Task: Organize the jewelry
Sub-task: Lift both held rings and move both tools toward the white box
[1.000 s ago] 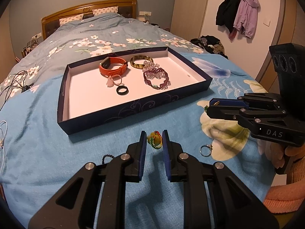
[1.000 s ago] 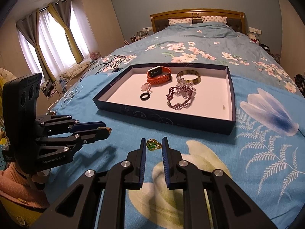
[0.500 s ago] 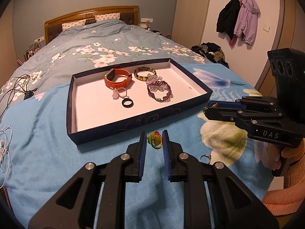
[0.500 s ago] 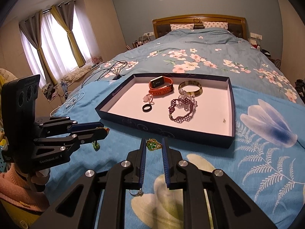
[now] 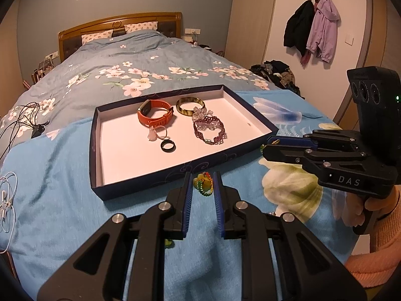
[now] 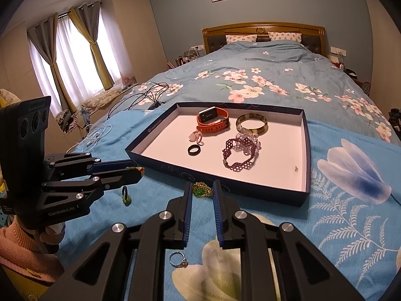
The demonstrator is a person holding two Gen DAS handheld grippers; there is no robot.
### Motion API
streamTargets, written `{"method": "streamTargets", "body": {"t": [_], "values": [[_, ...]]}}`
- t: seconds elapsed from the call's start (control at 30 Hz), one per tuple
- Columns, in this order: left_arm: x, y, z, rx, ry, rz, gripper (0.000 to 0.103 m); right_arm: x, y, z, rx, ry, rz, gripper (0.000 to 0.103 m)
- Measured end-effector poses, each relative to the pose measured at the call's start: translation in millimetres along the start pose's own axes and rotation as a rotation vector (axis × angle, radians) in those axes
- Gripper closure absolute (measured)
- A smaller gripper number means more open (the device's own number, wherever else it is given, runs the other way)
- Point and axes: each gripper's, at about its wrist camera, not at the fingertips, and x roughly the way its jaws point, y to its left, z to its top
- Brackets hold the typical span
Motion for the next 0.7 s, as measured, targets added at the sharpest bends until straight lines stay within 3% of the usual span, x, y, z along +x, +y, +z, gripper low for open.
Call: {"method": "streamTargets", "body": {"t": [0.7], "values": [[4.6, 11.9, 18.8, -0.003, -0.034, 0.031, 0.086, 6.8, -3.7, 17.3, -0.011, -0.022, -0.008, 0.088]]}}
